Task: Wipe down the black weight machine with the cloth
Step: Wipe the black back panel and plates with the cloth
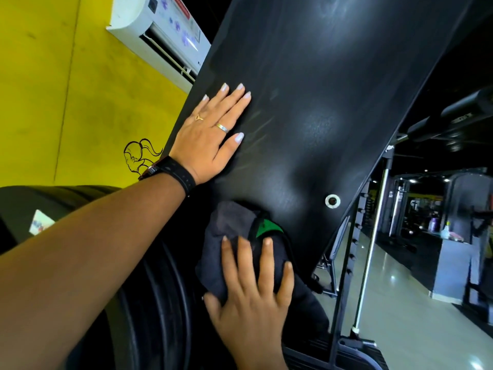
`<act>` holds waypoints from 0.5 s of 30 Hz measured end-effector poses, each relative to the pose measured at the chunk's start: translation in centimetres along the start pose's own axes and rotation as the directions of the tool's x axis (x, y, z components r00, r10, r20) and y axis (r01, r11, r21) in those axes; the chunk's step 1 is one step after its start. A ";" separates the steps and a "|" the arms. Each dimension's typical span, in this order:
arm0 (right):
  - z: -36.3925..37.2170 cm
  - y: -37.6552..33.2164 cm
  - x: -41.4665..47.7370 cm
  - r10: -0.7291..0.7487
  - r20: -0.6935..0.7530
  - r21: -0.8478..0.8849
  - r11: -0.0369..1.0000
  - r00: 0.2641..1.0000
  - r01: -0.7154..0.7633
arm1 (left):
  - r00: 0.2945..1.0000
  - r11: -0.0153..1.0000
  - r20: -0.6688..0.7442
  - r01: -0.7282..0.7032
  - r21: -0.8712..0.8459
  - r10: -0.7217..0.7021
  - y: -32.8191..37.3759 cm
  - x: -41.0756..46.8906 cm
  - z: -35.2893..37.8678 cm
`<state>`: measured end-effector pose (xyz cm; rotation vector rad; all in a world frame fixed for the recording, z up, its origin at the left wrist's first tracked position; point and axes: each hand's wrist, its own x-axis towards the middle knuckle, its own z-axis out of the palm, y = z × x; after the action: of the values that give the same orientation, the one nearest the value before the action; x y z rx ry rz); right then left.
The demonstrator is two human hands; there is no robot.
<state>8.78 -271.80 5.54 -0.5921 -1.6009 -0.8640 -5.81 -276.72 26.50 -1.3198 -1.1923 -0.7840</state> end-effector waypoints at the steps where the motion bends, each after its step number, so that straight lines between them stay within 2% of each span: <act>1: -0.2 0.4 0.5 -0.013 0.001 0.018 1.000 1.000 0.013 | 1.000 1.000 0.002 0.001 -0.004 -0.001 0.0 0.0 0.0; 4: -0.8 2.7 3.2 -0.004 -0.007 0.037 0.999 1.000 0.004 | 1.000 1.000 -0.005 0.000 -0.016 0.000 -0.1 -0.1 0.0; 8: -2.3 7.3 8.9 0.199 -0.059 0.031 0.980 0.978 -0.197 | 1.000 0.999 -0.015 -0.004 -0.037 0.004 -0.2 -0.1 -0.2; 11: -3.7 9.2 12.9 0.327 -0.045 0.077 0.943 0.944 -0.323 | 1.000 0.999 -0.016 -0.010 -0.047 0.009 -0.2 -0.1 -0.2; 15: -3.6 7.9 13.3 0.221 -0.076 0.125 0.970 0.972 -0.210 | 1.000 0.999 0.012 -0.007 -0.053 0.008 -0.1 0.0 -0.4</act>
<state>14.27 -270.97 20.43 -0.6236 -1.4643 -0.6229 -5.86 -277.09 26.57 -1.3735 -1.1827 -0.8080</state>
